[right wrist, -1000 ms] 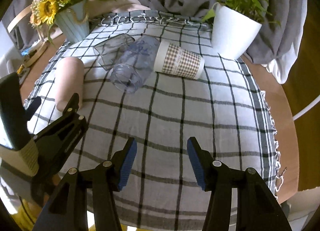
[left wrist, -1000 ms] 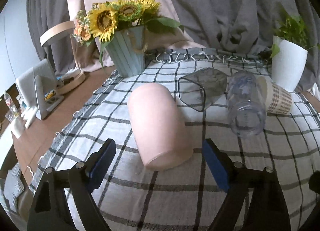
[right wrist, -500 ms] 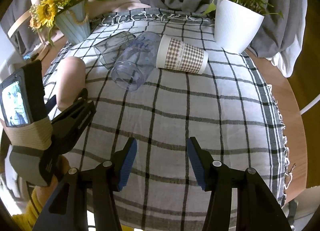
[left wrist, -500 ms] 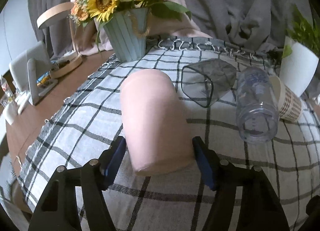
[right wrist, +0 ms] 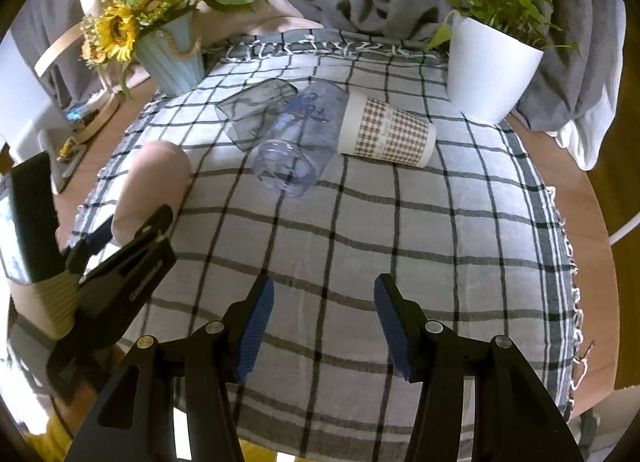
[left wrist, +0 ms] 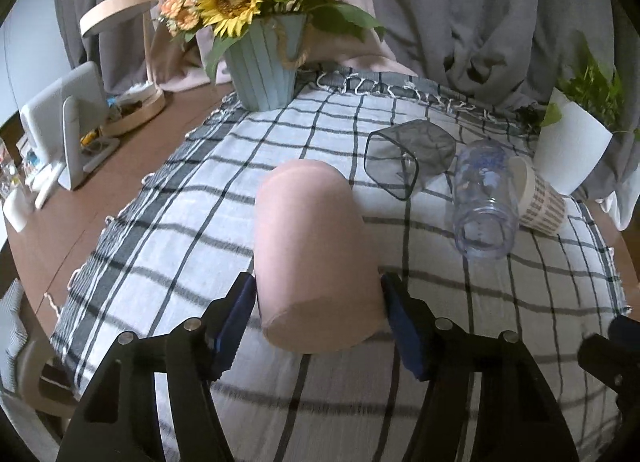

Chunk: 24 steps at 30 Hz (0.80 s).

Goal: Flip cup upside down
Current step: 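Rotate the pink cup with the left gripper, rim facing down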

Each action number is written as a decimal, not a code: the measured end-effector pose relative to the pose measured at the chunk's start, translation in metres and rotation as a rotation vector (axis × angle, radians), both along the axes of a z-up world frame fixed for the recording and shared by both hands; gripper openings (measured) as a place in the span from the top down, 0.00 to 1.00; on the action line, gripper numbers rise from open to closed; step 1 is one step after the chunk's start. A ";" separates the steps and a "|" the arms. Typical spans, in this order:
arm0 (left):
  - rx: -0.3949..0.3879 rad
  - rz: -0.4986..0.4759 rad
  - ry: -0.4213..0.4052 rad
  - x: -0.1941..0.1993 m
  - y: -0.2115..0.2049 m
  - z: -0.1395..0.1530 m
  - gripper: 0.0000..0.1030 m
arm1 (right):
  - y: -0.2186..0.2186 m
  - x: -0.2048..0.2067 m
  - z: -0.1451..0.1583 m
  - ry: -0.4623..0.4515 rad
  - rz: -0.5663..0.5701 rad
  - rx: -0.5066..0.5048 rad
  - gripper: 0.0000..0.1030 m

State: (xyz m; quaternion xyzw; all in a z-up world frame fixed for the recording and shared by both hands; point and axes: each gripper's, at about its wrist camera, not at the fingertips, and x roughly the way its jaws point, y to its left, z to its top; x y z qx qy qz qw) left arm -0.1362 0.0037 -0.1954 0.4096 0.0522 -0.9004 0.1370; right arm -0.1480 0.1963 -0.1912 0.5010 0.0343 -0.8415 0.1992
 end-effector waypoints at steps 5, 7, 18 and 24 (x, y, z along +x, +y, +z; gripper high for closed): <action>0.019 -0.003 -0.009 0.007 -0.006 0.017 0.38 | -0.007 0.003 0.009 0.004 0.023 -0.036 0.49; 0.015 -0.008 0.000 0.008 -0.008 0.026 0.39 | -0.010 0.003 0.014 0.006 0.033 -0.056 0.49; 0.038 -0.013 -0.008 -0.013 -0.029 0.038 0.40 | -0.030 -0.004 0.039 0.069 0.039 -0.103 0.49; 0.060 -0.019 -0.029 -0.026 -0.037 0.038 0.40 | -0.034 -0.009 0.039 0.052 0.007 -0.112 0.49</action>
